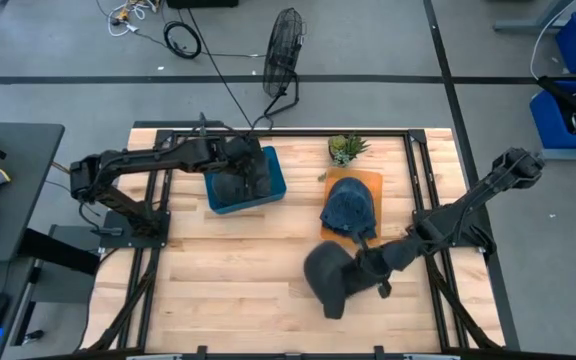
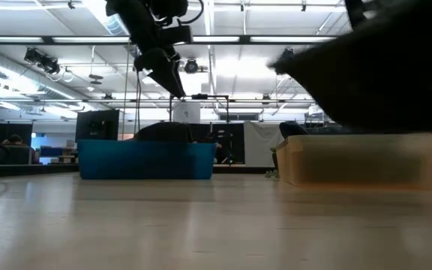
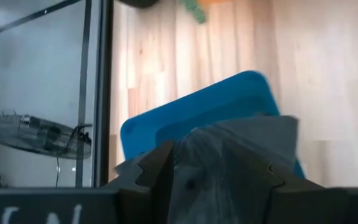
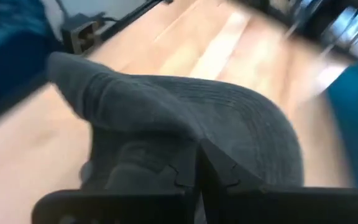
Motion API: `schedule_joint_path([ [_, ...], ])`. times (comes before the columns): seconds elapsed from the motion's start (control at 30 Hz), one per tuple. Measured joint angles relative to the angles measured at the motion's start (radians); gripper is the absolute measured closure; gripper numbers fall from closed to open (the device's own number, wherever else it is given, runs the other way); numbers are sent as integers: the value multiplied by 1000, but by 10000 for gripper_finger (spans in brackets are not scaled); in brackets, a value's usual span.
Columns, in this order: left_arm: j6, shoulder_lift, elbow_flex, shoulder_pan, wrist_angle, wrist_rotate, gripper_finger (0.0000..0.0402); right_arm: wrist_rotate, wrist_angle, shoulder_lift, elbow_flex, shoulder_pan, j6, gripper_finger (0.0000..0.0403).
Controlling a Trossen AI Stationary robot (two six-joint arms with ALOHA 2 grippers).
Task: Pick & Place hat
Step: Put the black cap into the blue bin
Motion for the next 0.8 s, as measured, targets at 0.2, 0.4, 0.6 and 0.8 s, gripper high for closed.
schedule_joint_path([
  [0.2, 72, 0, 0, -60, 7, 2, 271, -36, 1, 0, 48, -123, -397, 397],
  [0.4, 193, 0, 0, -136, 81, 129, 280, -146, 17, 0, 49, -277, -613, 398],
  [0.6, 315, 0, 0, -182, 221, 134, 282, -387, 172, 0, 49, -402, -827, 398],
  [0.8, 393, 1, 0, -186, 297, 153, 273, -613, 227, 0, 49, -505, -973, 399],
])
